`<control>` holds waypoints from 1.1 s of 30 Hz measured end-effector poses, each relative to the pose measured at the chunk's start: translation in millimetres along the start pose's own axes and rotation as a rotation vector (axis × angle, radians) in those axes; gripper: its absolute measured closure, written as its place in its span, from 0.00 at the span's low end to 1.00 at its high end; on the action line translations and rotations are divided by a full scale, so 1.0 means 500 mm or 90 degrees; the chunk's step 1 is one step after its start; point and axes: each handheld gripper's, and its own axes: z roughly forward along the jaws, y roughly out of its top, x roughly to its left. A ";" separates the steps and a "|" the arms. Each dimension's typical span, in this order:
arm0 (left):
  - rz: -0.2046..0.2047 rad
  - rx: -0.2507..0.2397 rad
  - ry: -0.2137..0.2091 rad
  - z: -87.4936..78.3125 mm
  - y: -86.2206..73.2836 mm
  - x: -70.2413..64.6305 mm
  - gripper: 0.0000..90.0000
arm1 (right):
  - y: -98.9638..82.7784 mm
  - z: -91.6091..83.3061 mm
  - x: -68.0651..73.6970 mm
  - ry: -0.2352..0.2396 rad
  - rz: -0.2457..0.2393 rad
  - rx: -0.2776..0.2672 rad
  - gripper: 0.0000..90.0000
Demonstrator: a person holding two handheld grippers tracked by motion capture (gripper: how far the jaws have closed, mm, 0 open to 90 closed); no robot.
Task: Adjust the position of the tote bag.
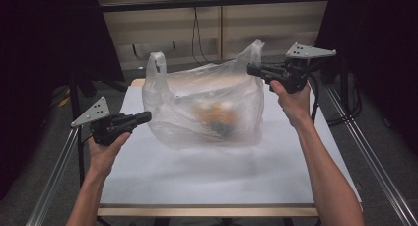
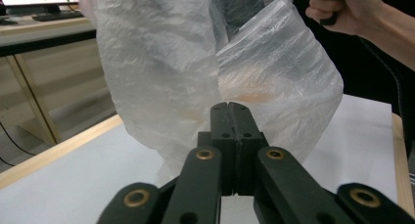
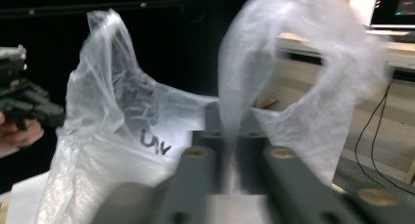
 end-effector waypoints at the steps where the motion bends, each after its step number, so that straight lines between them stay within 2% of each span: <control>1: -0.005 -0.006 0.006 -0.001 0.003 0.003 0.92 | -0.001 0.002 0.002 0.002 0.002 0.002 1.00; 3: -0.008 -0.023 0.009 -0.005 0.012 0.008 0.86 | -0.001 0.003 0.004 0.007 -0.001 0.006 1.00; 4: -0.003 -0.025 0.023 -0.007 0.019 0.010 0.81 | -0.001 0.002 0.005 0.008 0.000 0.003 1.00; 5: -0.001 -0.037 0.035 -0.005 0.025 0.011 0.70 | 0.001 -0.001 0.008 0.011 0.001 -0.001 1.00; 6: 0.001 -0.040 0.035 -0.003 0.033 0.013 0.67 | 0.002 -0.003 0.010 0.010 -0.002 0.001 1.00; 7: 0.005 -0.041 0.036 -0.001 0.039 0.013 0.67 | 0.002 -0.003 0.010 0.010 -0.002 0.001 1.00; 8: 0.015 -0.034 0.057 0.004 0.049 0.016 0.64 | 0.003 -0.004 0.012 0.010 -0.003 -0.001 1.00; 10: 0.004 -0.029 0.068 0.013 0.065 0.028 0.48 | 0.007 -0.011 0.018 0.013 -0.005 -0.008 1.00; 11: -0.001 -0.034 0.078 0.018 0.070 0.030 0.48 | 0.007 -0.011 0.018 0.013 -0.005 -0.008 1.00; 12: 0.006 -0.028 0.089 0.025 0.078 0.035 0.43 | 0.010 -0.017 0.020 0.013 -0.011 -0.006 1.00; 14: 0.000 -0.021 0.090 0.037 0.087 0.043 0.43 | 0.011 -0.019 0.021 0.015 -0.012 -0.009 1.00; 15: -0.001 -0.013 0.107 0.047 0.092 0.048 0.40 | 0.012 -0.022 0.021 0.016 -0.013 -0.011 1.00; 17: -0.002 -0.009 0.122 0.057 0.094 0.059 0.38 | 0.014 -0.028 0.024 0.015 -0.013 -0.017 1.00; 19: -0.026 -0.012 0.130 0.064 0.092 0.074 0.42 | 0.016 -0.035 0.027 0.018 -0.019 -0.015 1.00; 20: -0.027 -0.010 0.118 0.065 0.091 0.079 0.51 | 0.016 -0.036 0.028 0.019 -0.020 -0.016 1.00; 21: -0.029 -0.010 0.107 0.067 0.090 0.082 0.51 | 0.016 -0.036 0.028 0.019 -0.020 -0.016 1.00; 22: -0.025 -0.002 0.095 0.069 0.090 0.081 0.63 | 0.016 -0.038 0.030 0.018 -0.021 -0.015 1.00; 23: -0.019 -0.001 0.092 0.070 0.090 0.080 0.83 | 0.017 -0.040 0.030 0.018 -0.021 -0.014 1.00; 25: -0.019 -0.005 0.077 0.070 0.093 0.079 1.00 | 0.020 -0.042 0.028 0.016 -0.023 -0.013 1.00; 28: -0.021 -0.030 0.064 0.058 0.106 0.077 1.00 | 0.030 -0.050 0.022 0.008 -0.022 -0.017 1.00; 31: -0.012 -0.062 0.057 0.037 0.129 0.072 1.00 | 0.044 -0.063 0.016 -0.006 -0.023 -0.026 1.00; 32: -0.017 -0.071 0.053 0.031 0.138 0.069 1.00 | 0.055 -0.072 0.009 -0.017 -0.022 -0.033 1.00; 33: -0.006 -0.072 0.053 0.023 0.146 0.067 1.00 | 0.055 -0.072 0.009 -0.017 -0.022 -0.033 1.00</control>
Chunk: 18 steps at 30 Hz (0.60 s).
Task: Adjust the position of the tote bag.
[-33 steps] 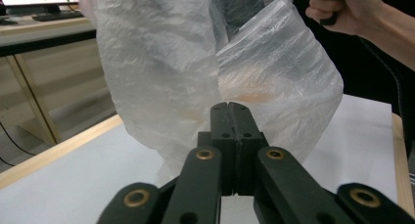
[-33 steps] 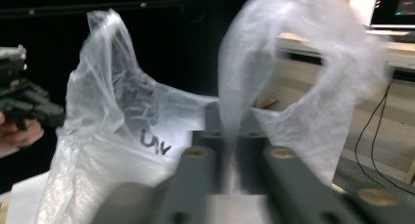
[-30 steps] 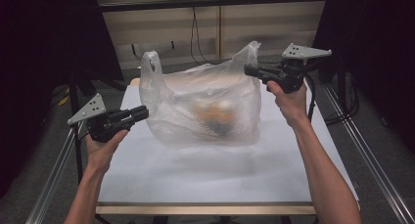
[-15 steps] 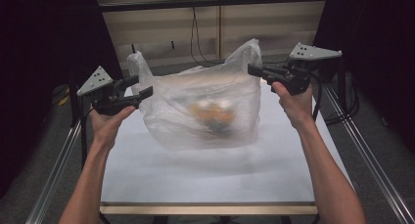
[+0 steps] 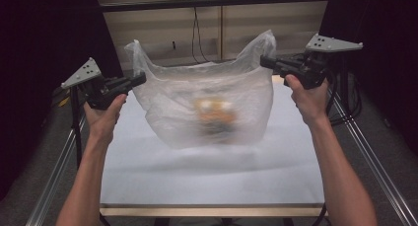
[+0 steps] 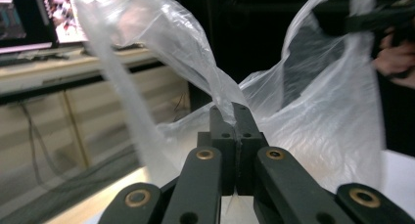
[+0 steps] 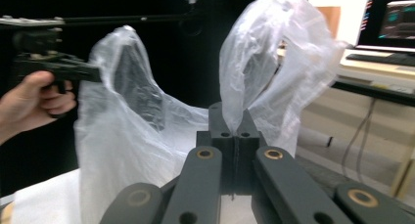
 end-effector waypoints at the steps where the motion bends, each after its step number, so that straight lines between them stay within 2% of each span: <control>1: 0.008 -0.006 0.000 -0.006 0.010 -0.002 1.00 | 0.006 -0.004 -0.004 -0.006 0.001 -0.001 1.00; 4: 0.010 -0.035 -0.016 -0.019 0.036 -0.012 1.00 | 0.021 -0.017 -0.011 -0.015 0.002 -0.012 1.00; 6: 0.031 -0.043 -0.024 -0.026 0.051 -0.020 1.00 | 0.032 -0.024 -0.008 -0.020 -0.004 -0.016 1.00; 8: 0.025 -0.060 -0.037 -0.027 0.058 -0.034 1.00 | 0.039 -0.031 -0.005 -0.024 -0.007 -0.022 1.00; 11: 0.048 -0.056 -0.050 -0.028 0.056 -0.049 1.00 | 0.045 -0.049 0.001 -0.027 -0.010 -0.040 1.00; 14: 0.048 -0.051 -0.055 -0.030 0.048 -0.055 1.00 | 0.038 -0.062 0.003 -0.031 -0.013 -0.034 1.00; 18: 0.048 -0.027 -0.058 -0.029 0.029 -0.064 1.00 | 0.020 -0.072 0.007 -0.029 -0.011 -0.027 1.00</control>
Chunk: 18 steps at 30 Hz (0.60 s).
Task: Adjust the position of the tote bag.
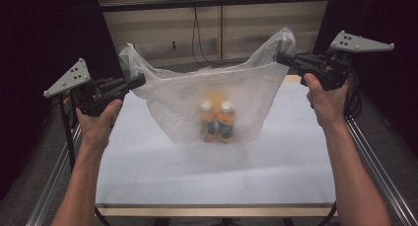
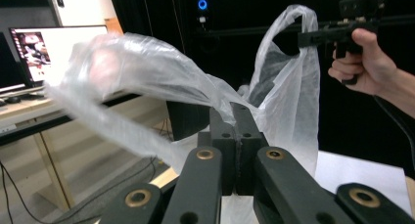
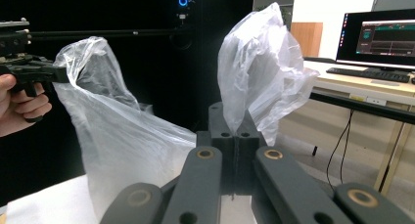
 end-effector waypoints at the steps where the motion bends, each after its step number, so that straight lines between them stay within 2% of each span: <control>1: 0.002 0.003 -0.002 0.000 -0.004 -0.001 1.00 | -0.005 -0.002 0.001 0.001 0.000 0.005 1.00; 3: -0.010 0.002 -0.007 -0.001 -0.015 -0.003 1.00 | -0.017 -0.004 0.004 0.004 0.001 0.010 1.00; 4: -0.002 0.006 -0.005 -0.002 -0.018 -0.001 1.00 | -0.022 -0.005 0.005 0.008 0.003 0.011 1.00; 6: -0.013 0.007 -0.007 -0.001 -0.030 -0.004 1.00 | -0.032 -0.006 0.009 0.009 0.002 0.016 1.00; 8: -0.024 0.024 -0.015 -0.001 -0.053 -0.005 1.00 | -0.043 -0.008 0.014 0.012 0.001 0.020 1.00; 10: -0.026 0.022 -0.014 0.000 -0.062 -0.006 1.00 | -0.056 -0.009 0.017 0.012 0.002 0.029 1.00; 13: -0.038 0.037 -0.028 0.000 -0.096 -0.013 1.00 | -0.086 -0.012 0.022 0.018 0.011 0.038 1.00; 18: -0.051 0.059 -0.021 0.001 -0.125 -0.013 1.00 | -0.117 -0.015 0.034 0.021 0.009 0.063 1.00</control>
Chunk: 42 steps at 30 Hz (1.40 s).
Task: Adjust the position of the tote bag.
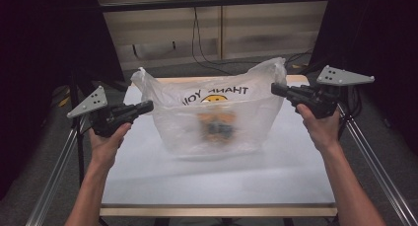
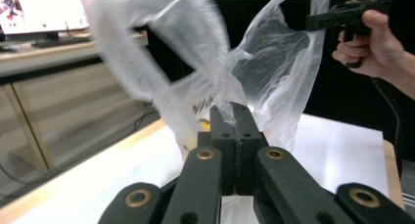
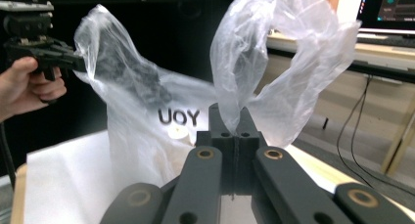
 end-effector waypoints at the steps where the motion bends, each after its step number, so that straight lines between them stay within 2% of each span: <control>1: -0.006 0.013 -0.003 0.004 -0.015 0.005 1.00 | -0.007 0.001 -0.002 -0.001 0.001 0.002 1.00; 4: -0.008 0.023 -0.003 0.013 -0.029 0.007 1.00 | -0.024 0.003 -0.007 0.002 0.011 0.005 1.00; 6: -0.016 0.036 -0.006 0.026 -0.047 0.011 1.00 | -0.052 0.012 -0.015 0.004 0.027 0.018 1.00; 7: -0.024 0.039 -0.008 0.030 -0.051 0.013 1.00 | -0.061 0.015 -0.017 0.003 0.032 0.022 1.00; 10: -0.024 0.046 -0.009 0.033 -0.057 0.015 1.00 | -0.074 0.020 -0.020 0.009 0.039 0.024 1.00; 13: -0.040 0.058 -0.009 0.042 -0.080 0.023 1.00 | -0.096 0.030 -0.025 0.011 0.044 0.045 1.00; 17: -0.040 0.069 -0.015 0.049 -0.096 0.027 1.00 | -0.115 0.034 -0.029 0.009 0.053 0.063 1.00; 21: -0.046 0.084 -0.018 0.056 -0.110 0.030 1.00 | -0.147 0.045 -0.037 0.015 0.070 0.081 1.00; 23: -0.043 0.109 -0.009 0.069 -0.123 0.030 1.00 | -0.161 0.053 -0.039 0.016 0.075 0.093 1.00; 26: -0.039 0.121 -0.014 0.079 -0.132 0.035 1.00 | -0.182 0.066 -0.044 0.013 0.079 0.112 1.00; 28: -0.049 0.132 -0.016 0.089 -0.140 0.033 1.00 | -0.190 0.070 -0.046 0.013 0.084 0.118 1.00; 30: -0.037 0.155 -0.018 0.101 -0.153 0.030 1.00 | -0.212 0.081 -0.050 0.012 0.088 0.140 1.00; 34: -0.042 0.178 -0.018 0.112 -0.170 0.033 1.00 | -0.238 0.091 -0.054 0.011 0.096 0.164 1.00; 35: -0.049 0.193 -0.019 0.120 -0.184 0.035 1.00 | -0.245 0.094 -0.055 0.012 0.098 0.172 1.00; 36: -0.042 0.209 -0.020 0.123 -0.189 0.036 1.00 | -0.253 0.098 -0.056 0.012 0.098 0.181 1.00; 42: -0.049 0.244 -0.022 0.140 -0.218 0.039 1.00 | -0.291 0.115 -0.062 0.004 0.104 0.226 1.00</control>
